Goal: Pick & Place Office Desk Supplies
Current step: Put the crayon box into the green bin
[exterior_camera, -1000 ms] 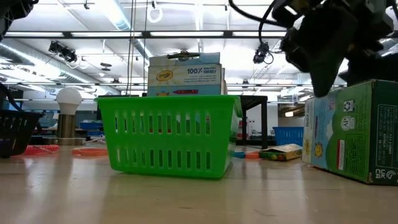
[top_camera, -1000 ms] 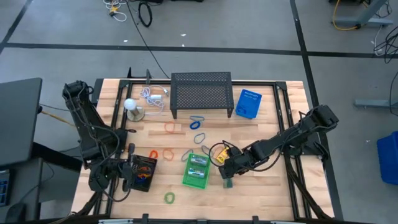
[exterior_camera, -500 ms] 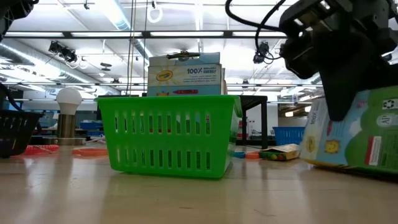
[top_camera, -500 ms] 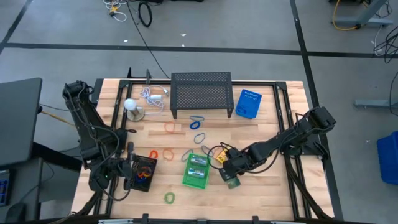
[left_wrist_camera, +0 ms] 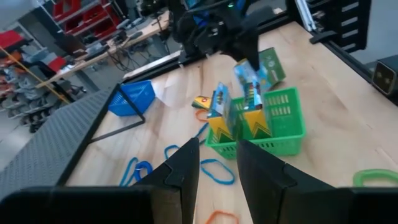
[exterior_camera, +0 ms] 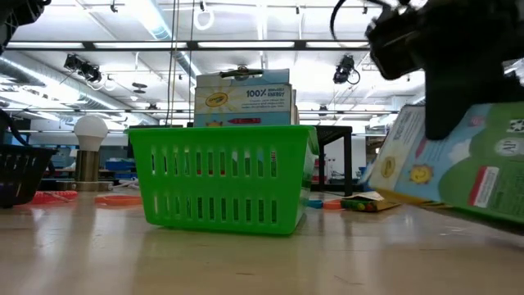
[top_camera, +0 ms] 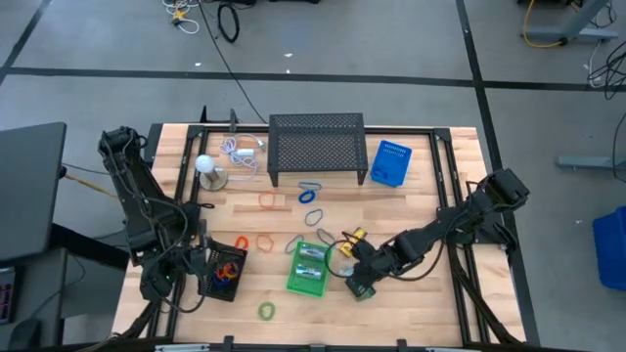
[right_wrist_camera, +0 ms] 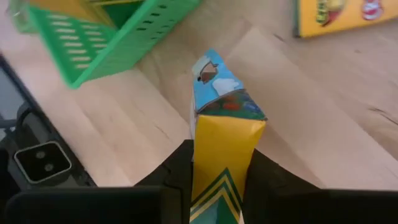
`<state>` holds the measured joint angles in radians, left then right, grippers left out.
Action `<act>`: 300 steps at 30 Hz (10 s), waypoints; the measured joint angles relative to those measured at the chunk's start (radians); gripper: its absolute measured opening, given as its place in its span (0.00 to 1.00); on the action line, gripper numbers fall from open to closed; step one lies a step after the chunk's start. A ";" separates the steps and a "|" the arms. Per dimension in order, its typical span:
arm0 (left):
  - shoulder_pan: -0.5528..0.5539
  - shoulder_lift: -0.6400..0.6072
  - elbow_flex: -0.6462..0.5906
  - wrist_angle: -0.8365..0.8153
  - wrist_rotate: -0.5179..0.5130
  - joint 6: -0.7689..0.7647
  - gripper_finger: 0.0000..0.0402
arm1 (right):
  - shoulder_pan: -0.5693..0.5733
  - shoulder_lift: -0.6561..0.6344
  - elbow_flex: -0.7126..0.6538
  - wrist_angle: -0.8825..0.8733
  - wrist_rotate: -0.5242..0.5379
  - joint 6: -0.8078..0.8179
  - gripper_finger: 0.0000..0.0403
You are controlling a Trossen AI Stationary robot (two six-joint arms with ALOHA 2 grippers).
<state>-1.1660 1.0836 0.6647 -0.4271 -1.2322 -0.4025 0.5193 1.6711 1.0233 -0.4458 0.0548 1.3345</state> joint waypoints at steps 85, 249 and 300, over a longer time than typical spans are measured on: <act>0.002 0.000 0.000 -0.034 -0.128 -0.158 0.29 | 0.077 0.356 0.004 1.003 0.647 -1.026 0.26; 0.002 0.000 0.000 -0.034 -0.077 -0.157 0.29 | 0.024 0.126 0.247 -0.610 0.377 -0.975 0.39; 0.299 0.013 0.000 0.006 -0.199 -0.293 0.29 | -0.117 -0.231 -0.260 -0.377 0.225 -1.376 0.54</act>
<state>-0.8670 1.0968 0.6643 -0.4209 -1.4311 -0.6954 0.4024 1.4403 0.7637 -0.8224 0.2794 -0.0414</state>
